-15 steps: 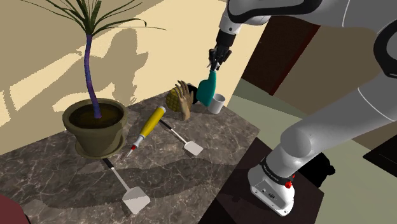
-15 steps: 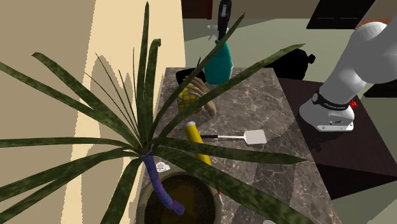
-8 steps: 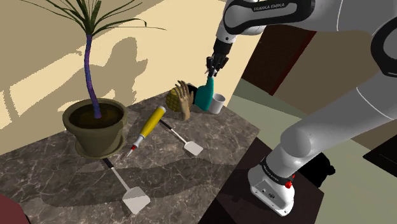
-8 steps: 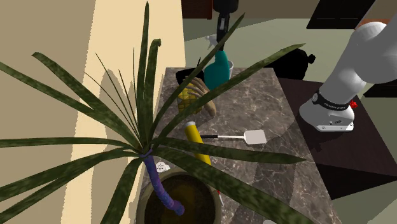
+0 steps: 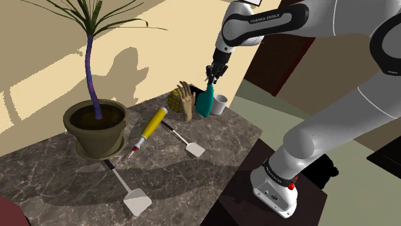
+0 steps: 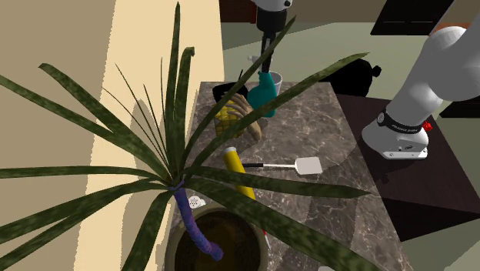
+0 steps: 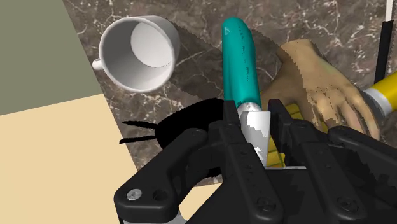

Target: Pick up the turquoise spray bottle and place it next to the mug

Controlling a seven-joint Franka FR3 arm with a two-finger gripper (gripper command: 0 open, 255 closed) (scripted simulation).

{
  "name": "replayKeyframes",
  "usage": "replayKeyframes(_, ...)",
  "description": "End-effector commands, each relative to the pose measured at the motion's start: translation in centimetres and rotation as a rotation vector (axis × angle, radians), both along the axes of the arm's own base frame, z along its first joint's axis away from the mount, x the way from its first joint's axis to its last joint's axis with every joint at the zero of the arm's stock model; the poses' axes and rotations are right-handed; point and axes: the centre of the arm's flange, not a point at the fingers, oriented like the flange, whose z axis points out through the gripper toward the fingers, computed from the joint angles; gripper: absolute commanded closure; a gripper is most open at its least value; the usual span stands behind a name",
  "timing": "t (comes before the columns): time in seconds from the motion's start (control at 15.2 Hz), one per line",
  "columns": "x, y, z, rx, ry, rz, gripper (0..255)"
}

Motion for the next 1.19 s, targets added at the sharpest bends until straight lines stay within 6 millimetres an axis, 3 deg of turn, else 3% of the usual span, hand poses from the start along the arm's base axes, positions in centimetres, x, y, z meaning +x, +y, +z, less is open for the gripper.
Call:
replayKeyframes(0.0,0.1,0.0,-0.2,0.0,-0.001,0.0,255)
replayKeyframes(0.33,0.1,0.0,-0.2,0.0,-0.001,0.0,255)
replayKeyframes(0.4,0.1,0.0,-0.2,0.0,-0.001,0.0,0)
replayKeyframes(0.73,0.1,0.0,-0.2,0.0,-0.001,0.0,0)
replayKeyframes(0.99,0.1,0.0,4.8,0.0,-0.001,0.0,0)
replayKeyframes(1.12,0.1,0.0,4.8,0.0,-0.001,0.0,0)
